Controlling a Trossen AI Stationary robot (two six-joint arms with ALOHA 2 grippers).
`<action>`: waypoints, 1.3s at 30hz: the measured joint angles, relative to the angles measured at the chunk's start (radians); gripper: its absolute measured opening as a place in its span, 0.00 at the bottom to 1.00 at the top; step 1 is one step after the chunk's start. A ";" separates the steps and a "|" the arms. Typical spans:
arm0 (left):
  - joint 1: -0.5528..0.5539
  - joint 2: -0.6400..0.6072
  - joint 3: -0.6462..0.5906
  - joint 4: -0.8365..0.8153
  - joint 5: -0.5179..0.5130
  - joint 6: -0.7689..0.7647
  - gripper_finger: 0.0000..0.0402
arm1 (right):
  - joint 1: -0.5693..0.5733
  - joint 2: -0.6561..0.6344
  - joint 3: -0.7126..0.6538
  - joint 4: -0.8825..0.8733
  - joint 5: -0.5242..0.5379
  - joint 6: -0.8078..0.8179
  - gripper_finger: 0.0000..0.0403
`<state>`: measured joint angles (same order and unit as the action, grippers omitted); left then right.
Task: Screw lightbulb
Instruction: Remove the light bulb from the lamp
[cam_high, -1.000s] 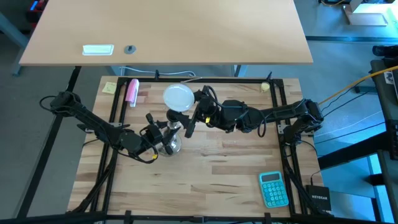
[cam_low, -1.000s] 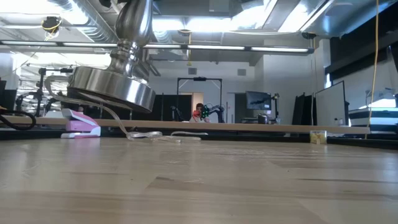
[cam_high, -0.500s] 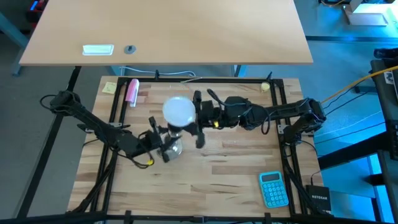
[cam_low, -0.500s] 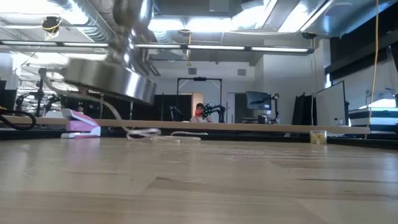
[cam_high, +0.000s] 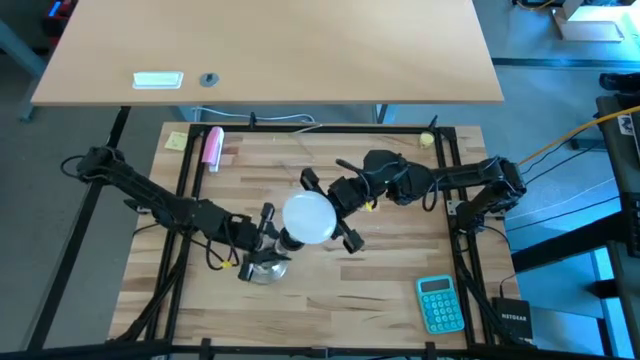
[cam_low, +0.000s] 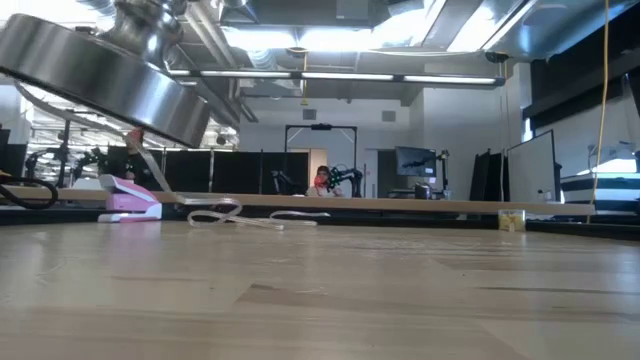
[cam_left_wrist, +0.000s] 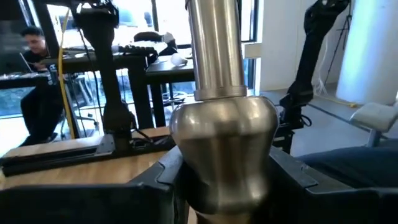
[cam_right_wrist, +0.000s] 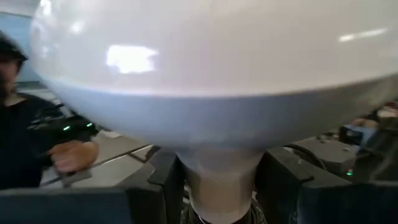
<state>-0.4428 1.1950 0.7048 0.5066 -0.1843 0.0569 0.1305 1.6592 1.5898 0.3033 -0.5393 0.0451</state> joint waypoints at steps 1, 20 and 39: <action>0.003 0.000 0.000 0.001 0.002 0.001 0.32 | 0.001 0.000 0.000 -0.004 0.023 0.001 0.38; -0.029 0.000 -0.004 -0.004 -0.676 0.049 0.32 | 0.000 -0.061 0.005 -0.319 0.605 0.004 0.97; -0.029 -0.002 -0.003 0.005 -1.048 0.034 0.32 | -0.007 0.067 0.003 0.019 0.984 -0.018 0.87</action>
<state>-0.4721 1.1931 0.7013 0.5119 -1.2327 0.0911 0.1233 1.7266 1.5924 0.3221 0.4443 0.0267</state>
